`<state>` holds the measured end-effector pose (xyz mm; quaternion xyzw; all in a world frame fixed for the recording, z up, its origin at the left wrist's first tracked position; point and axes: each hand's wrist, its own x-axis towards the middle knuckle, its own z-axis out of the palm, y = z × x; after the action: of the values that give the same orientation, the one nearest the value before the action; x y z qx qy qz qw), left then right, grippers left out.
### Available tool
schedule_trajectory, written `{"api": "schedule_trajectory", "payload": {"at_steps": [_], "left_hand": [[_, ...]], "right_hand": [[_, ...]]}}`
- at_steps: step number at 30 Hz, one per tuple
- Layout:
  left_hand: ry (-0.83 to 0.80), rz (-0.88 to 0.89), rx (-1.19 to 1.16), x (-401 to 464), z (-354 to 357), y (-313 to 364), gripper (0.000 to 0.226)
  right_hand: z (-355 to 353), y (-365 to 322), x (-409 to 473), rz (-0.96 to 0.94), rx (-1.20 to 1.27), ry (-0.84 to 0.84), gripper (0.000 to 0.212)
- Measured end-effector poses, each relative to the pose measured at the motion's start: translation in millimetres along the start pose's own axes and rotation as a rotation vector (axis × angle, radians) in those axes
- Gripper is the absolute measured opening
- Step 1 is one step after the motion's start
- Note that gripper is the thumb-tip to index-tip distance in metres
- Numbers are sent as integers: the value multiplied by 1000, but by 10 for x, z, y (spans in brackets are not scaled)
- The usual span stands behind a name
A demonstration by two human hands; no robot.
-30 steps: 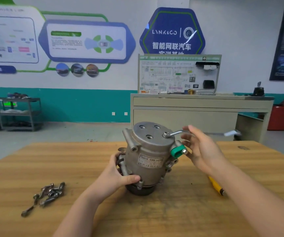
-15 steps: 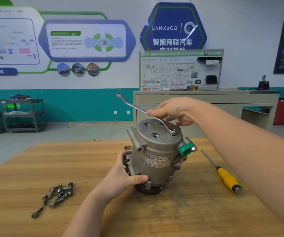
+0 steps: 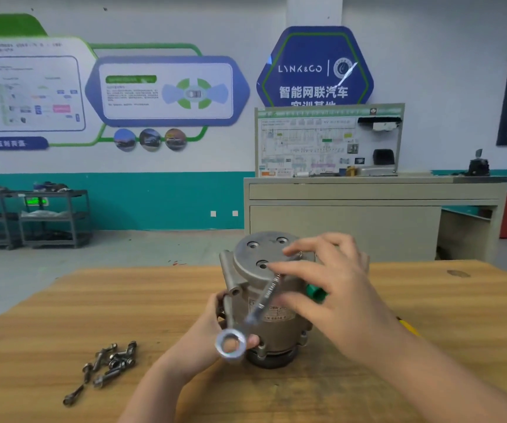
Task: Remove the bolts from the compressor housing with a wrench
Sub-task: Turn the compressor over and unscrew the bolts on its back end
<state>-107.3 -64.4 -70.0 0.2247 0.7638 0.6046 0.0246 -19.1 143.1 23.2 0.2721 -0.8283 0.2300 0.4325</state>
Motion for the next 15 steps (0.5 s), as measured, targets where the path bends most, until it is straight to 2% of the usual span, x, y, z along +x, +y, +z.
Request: {"api": "schedule_trajectory", "payload": {"at_steps": [3,5,8,10,15], "left_hand": [[16,-7,-70,4,5,-6,101],[19,-15,-105,10,17,-7,107],[28,-11,-115,13,37,-4,109],[36,-5,-109,13,46,3,111],[21,-24,-114,35,49,16,101]], "right_hand": [[-42,168,-209,94,140,139,36],[-67,272,-264,213,291,179,27],[-75,393,-268,398,577,211,11],[-64,462,-242,504,673,250,12],[-37,611,-2,852,1149,280,13]]}}
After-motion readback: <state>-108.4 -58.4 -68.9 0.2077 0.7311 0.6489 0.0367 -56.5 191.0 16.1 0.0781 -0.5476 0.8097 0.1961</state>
